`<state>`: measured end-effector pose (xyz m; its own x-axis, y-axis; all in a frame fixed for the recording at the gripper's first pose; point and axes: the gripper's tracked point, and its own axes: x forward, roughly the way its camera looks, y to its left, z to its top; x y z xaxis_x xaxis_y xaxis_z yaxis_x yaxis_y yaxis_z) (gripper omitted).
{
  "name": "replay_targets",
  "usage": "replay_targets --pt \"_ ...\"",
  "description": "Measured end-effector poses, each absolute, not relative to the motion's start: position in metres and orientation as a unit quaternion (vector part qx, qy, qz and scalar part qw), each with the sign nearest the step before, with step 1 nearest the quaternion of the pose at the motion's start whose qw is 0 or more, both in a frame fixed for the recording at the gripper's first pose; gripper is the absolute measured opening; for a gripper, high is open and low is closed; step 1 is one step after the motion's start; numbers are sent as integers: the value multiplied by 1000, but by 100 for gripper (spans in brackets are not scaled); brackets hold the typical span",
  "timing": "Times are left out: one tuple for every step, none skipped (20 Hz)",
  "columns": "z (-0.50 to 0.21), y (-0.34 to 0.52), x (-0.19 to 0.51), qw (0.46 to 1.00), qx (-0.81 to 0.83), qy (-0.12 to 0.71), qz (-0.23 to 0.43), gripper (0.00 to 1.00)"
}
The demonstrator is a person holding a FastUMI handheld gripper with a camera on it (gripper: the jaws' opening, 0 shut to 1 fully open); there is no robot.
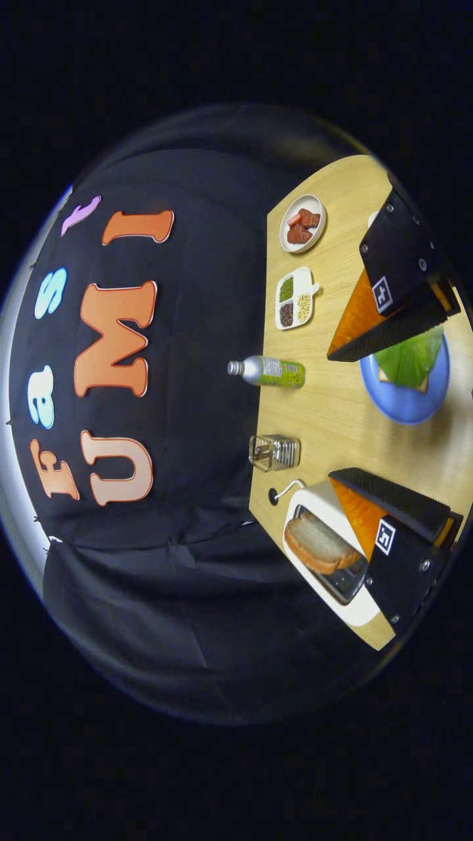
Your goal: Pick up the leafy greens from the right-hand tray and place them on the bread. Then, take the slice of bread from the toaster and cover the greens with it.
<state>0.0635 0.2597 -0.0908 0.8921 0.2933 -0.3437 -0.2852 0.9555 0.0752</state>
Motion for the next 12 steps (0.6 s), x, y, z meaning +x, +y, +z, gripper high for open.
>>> replay_targets --pt "-86 271 63 973 14 175 153 97" --pt "-81 283 62 973 16 171 157 97" --pt "-78 295 61 972 17 169 162 97" --pt "-76 305 60 972 18 167 166 97" --pt "-75 314 59 971 18 166 169 97" --pt "-74 322 60 971 15 165 171 97" --pt "-73 329 60 971 12 165 171 97" --pt "-73 336 60 971 10 166 174 97" --pt "-77 343 60 970 9 170 176 97" --pt "-79 349 60 968 7 174 178 97" --pt "-78 355 61 968 10 174 181 97" --pt "-77 360 62 968 13 172 182 98"
